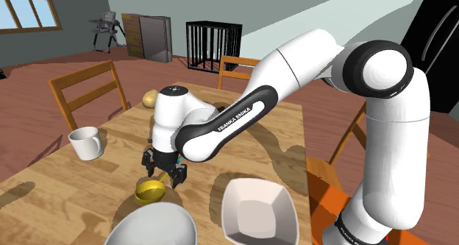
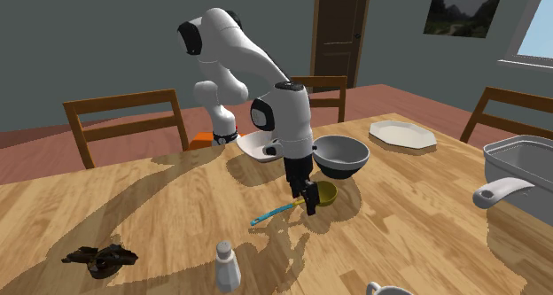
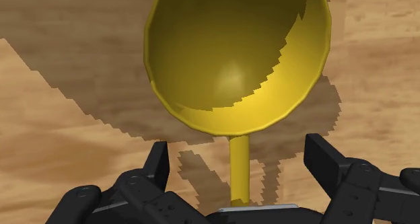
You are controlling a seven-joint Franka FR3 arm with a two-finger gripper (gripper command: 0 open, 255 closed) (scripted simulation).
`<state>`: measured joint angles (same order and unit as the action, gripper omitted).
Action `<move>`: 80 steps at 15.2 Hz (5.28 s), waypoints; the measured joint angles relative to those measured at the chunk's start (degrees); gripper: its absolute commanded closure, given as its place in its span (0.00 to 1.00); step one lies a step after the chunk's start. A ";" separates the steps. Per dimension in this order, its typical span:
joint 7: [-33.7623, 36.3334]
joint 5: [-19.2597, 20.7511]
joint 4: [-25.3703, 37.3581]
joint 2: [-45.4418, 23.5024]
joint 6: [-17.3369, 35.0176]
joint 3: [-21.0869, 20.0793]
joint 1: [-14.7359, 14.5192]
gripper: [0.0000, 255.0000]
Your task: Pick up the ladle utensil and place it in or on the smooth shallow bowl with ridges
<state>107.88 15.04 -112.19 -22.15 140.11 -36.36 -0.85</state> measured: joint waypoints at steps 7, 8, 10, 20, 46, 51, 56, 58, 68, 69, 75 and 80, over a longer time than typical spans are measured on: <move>-0.03 -0.09 -0.07 0.16 -0.14 -0.08 0.04 1.00; -0.03 -0.10 -0.08 0.16 -0.10 -0.07 0.05 1.00; -0.02 -0.05 -0.03 0.08 -0.04 -0.04 0.02 1.00; -2.19 -3.63 2.36 3.94 -5.61 -2.10 1.62 1.00; -18.57 -32.81 -19.67 40.21 -13.02 -2.44 3.48 1.00; -21.67 -39.56 -29.54 52.85 -15.72 1.24 -1.92 1.00; -22.11 -43.55 -38.56 66.81 -21.19 4.80 -8.30 1.00; -21.63 -44.37 -41.47 71.72 -23.40 5.74 -10.55 1.00; -21.31 -48.02 -49.25 75.99 -20.26 3.93 -14.41 1.00; -21.49 -48.38 -49.79 75.63 -19.39 3.61 -14.48 1.00; -22.01 -50.77 -52.64 73.08 -13.72 1.35 -15.07 1.00; -22.05 -50.83 -52.99 72.86 -13.19 1.35 -15.22 1.00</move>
<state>85.83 -35.79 -165.17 50.71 126.92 -35.01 -16.07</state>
